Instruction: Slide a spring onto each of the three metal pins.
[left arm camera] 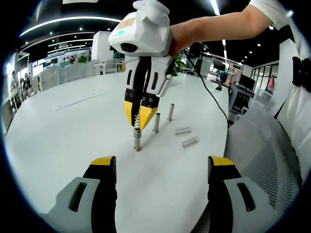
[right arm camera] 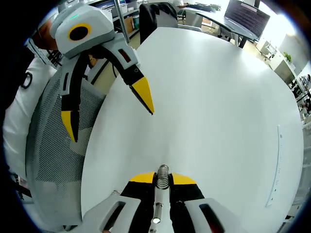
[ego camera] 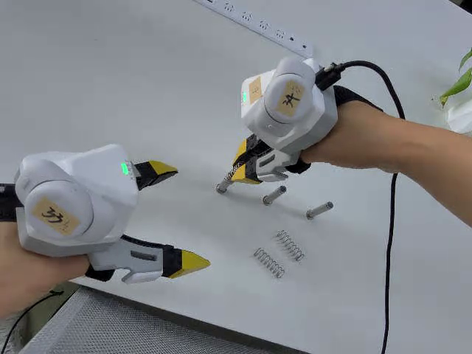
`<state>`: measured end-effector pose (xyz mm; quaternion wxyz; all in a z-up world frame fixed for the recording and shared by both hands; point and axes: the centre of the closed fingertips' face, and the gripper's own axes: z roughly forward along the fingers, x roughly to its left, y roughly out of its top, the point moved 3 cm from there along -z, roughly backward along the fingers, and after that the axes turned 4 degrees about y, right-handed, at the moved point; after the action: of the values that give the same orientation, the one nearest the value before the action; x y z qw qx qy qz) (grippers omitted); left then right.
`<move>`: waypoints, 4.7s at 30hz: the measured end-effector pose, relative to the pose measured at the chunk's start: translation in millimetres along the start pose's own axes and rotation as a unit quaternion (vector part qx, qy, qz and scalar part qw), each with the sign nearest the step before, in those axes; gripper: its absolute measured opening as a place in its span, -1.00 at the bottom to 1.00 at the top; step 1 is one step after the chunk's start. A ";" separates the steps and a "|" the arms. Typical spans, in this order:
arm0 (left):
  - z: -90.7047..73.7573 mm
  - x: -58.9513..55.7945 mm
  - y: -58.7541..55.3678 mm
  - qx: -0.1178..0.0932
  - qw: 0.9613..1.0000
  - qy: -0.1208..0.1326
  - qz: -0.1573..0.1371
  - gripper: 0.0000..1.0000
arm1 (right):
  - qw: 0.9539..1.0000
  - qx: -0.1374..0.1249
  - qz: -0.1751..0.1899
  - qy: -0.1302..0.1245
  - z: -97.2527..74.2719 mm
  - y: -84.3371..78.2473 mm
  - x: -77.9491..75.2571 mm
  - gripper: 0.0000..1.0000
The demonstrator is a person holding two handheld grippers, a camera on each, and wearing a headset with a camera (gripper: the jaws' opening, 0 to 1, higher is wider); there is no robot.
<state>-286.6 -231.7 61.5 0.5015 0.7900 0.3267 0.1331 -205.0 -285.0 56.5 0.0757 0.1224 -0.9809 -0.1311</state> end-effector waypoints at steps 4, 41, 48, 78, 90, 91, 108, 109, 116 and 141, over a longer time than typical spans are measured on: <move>-0.3 0.5 0.3 0.000 1.000 0.000 -0.001 0.52 | 1.000 0.001 0.001 0.003 3.0 0.0 0.2 -0.86; 3.6 1.1 -1.6 -0.002 1.000 -0.003 -0.008 0.51 | 1.000 0.011 -0.001 0.000 32.0 -10.4 -1.2 -0.85; 3.9 0.6 -2.4 -0.001 1.000 -0.004 -0.008 0.49 | 1.000 0.005 0.003 -0.002 33.8 -11.9 -3.7 -0.85; 2.2 -4.5 -0.5 0.010 1.000 -0.007 0.004 0.49 | 0.999 -0.026 0.021 -0.013 27.3 -11.7 -6.9 -0.66; 0.9 -8.8 1.8 0.020 1.000 -0.009 0.015 0.49 | 0.994 -0.082 0.058 -0.032 6.0 -10.6 -2.3 -0.39; 0.6 -9.2 2.1 0.021 1.000 -0.009 0.017 0.49 | 0.994 -0.088 0.062 -0.035 3.6 -11.3 -0.5 -0.37; -2.2 -14.2 7.3 0.036 0.998 -0.014 0.041 0.47 | 0.971 -0.181 0.115 -0.101 -34.9 -40.4 15.2 0.15; -2.1 -14.8 7.3 0.039 0.998 -0.015 0.044 0.47 | 0.968 -0.190 0.121 -0.106 -38.1 -42.2 17.3 0.18; -1.6 -16.9 9.0 0.048 0.997 -0.020 0.056 0.45 | 0.954 -0.231 0.145 -0.125 -52.8 -55.9 35.4 0.39; 28.3 -43.7 17.6 0.100 0.982 -0.072 0.144 0.22 | 0.912 -0.313 0.209 -0.162 -70.4 -130.8 101.6 0.83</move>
<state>-297.5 -285.0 69.0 0.4177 0.8825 0.1845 0.1127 -260.9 -450.6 99.4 -0.0242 -0.1387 -0.8913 -0.4310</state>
